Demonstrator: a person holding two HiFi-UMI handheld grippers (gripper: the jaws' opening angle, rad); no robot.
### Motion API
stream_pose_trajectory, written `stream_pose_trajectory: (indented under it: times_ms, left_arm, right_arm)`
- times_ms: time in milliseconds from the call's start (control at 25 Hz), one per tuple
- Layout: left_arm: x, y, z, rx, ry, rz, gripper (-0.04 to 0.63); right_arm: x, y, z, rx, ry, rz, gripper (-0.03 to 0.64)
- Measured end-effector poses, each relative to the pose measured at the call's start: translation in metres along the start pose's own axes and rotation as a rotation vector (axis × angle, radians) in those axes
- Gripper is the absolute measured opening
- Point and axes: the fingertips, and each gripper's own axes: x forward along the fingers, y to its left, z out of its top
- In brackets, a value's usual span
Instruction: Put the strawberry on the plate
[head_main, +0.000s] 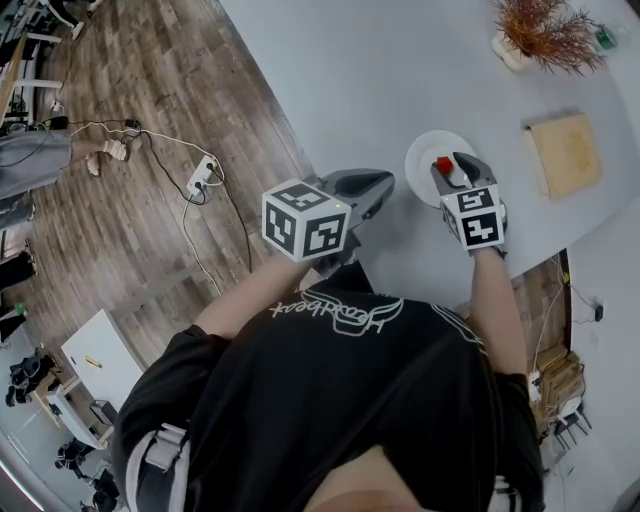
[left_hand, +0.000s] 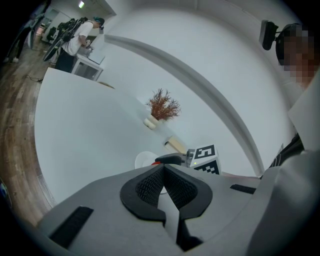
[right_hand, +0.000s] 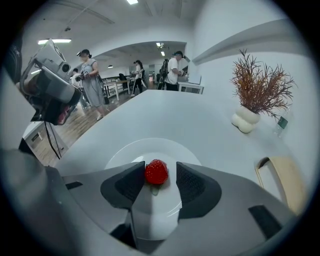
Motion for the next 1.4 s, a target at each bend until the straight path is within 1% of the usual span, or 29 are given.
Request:
stream_pose_trajectory:
  times_ms: [160,360,560,680,840,1000,1040,1160,1200,1280,1400]
  left_arm:
    - [-0.004,-0.003,-0.002,0.001,-0.003,0.005,0.006]
    - [-0.008,-0.008,-0.006,0.004,-0.006,0.004,0.006]
    - [-0.013,-0.017,-0.008,0.013,-0.023,0.002,0.006]
    - [-0.018,-0.026,-0.009,0.027,-0.039,-0.003,0.006]
    - [-0.031,-0.047,-0.011,0.054,-0.063,-0.012,0.006]
    - [-0.049,-0.084,-0.020,0.096,-0.093,-0.038,0.006]
    - [-0.055,-0.097,-0.023,0.109,-0.099,-0.047,0.006]
    - [-0.072,-0.143,-0.038,0.152,-0.116,-0.092,0.006]
    - [-0.079,-0.160,-0.045,0.165,-0.120,-0.109,0.006]
    - [-0.091,-0.191,-0.062,0.191,-0.121,-0.134,0.006]
    - [-0.112,-0.235,-0.088,0.225,-0.133,-0.158,0.006]
  right_arm:
    - [-0.003,-0.002,0.002,0.016,-0.011,-0.018,0.189]
    - [-0.013,-0.002,0.003,0.029,-0.034,-0.038,0.196]
    - [-0.033,0.007,0.005,0.033,-0.070,-0.048,0.198]
    - [-0.056,0.015,0.009,0.059,-0.124,-0.051,0.198]
    - [-0.103,0.035,0.018,0.100,-0.235,-0.026,0.198]
    - [-0.164,0.062,0.023,0.113,-0.342,-0.016,0.195]
    - [-0.182,0.070,0.022,0.116,-0.371,-0.018,0.180]
    - [-0.239,0.096,0.012,0.128,-0.455,-0.024,0.075]
    - [-0.258,0.106,0.007,0.137,-0.483,-0.024,0.055]
    - [-0.294,0.125,-0.007,0.166,-0.532,-0.016,0.034]
    - [-0.343,0.157,-0.030,0.193,-0.590,0.002,0.020]
